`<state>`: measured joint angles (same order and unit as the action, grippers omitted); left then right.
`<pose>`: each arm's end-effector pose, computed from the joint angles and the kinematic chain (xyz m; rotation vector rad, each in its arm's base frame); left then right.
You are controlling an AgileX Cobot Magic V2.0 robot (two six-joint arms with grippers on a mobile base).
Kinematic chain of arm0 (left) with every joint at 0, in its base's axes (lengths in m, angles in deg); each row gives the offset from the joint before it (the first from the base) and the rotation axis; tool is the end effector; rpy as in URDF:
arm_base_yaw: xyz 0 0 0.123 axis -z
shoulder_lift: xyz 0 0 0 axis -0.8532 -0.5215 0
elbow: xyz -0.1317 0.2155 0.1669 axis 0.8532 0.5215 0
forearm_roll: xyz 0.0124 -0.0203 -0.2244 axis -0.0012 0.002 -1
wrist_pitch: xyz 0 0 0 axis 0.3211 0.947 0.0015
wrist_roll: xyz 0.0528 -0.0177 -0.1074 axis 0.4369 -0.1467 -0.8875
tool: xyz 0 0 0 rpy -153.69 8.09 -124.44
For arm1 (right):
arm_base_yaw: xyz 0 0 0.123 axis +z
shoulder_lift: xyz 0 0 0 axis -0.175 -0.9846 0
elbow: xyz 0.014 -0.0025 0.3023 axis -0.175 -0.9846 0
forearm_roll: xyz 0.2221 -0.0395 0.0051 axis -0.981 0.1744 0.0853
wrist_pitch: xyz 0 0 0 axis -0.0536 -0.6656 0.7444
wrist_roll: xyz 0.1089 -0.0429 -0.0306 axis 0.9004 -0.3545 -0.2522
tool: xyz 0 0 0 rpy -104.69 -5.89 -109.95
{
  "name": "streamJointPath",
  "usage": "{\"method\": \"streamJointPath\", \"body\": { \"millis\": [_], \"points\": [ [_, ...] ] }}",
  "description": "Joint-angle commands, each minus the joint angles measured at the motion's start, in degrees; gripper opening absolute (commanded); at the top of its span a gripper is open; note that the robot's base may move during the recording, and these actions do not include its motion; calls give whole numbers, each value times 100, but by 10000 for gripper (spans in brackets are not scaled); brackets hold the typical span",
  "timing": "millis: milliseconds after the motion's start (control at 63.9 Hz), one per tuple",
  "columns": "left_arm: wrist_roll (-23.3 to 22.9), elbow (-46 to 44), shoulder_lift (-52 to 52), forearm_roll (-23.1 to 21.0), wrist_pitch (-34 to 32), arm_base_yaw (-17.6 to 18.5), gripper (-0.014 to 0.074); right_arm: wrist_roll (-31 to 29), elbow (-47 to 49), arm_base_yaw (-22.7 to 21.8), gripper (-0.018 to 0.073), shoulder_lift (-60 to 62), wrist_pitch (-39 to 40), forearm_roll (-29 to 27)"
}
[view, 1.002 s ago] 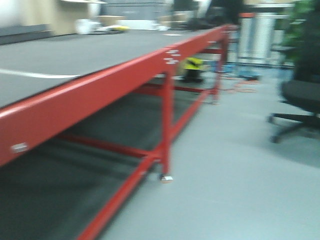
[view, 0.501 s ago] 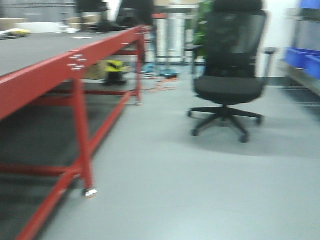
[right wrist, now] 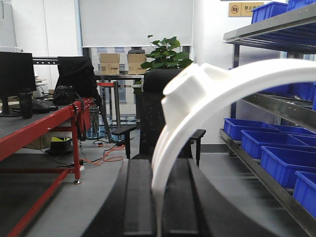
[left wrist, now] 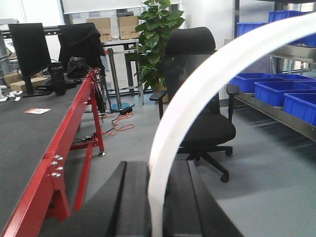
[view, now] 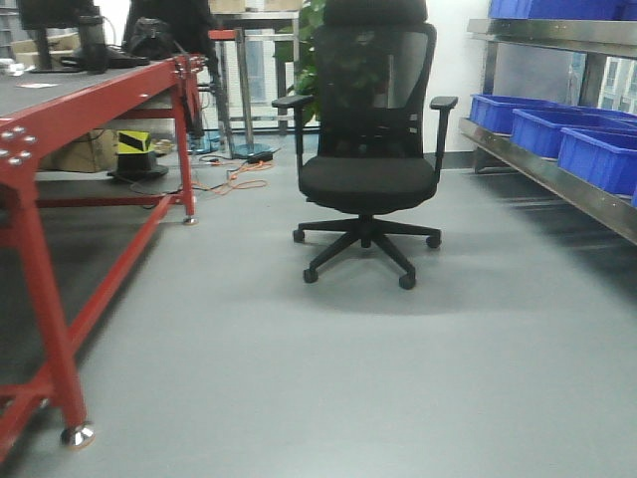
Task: Grab PVC pipe and place in blue bin
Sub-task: 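Drive the base to the shelf of blue bins holding the pipe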
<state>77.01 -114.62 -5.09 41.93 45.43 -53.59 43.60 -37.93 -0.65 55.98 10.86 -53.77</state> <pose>0.0875 -0.0062 0.4122 0.1466 1.5373 0.0310 0.0883 -0.0159 0.3979 0.1658 1.4015 -0.1039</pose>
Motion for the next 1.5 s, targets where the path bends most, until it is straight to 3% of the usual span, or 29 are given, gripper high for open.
{"method": "streamJointPath", "body": {
  "millis": [0,1487],
  "points": [
    [-1,-8,25,-20,-135,34,-111,-31,7,1,-168,32,110,21],
    [-1,-8,25,-20,-135,34,-111,-31,7,1,-168,32,110,21]
  ]
}}
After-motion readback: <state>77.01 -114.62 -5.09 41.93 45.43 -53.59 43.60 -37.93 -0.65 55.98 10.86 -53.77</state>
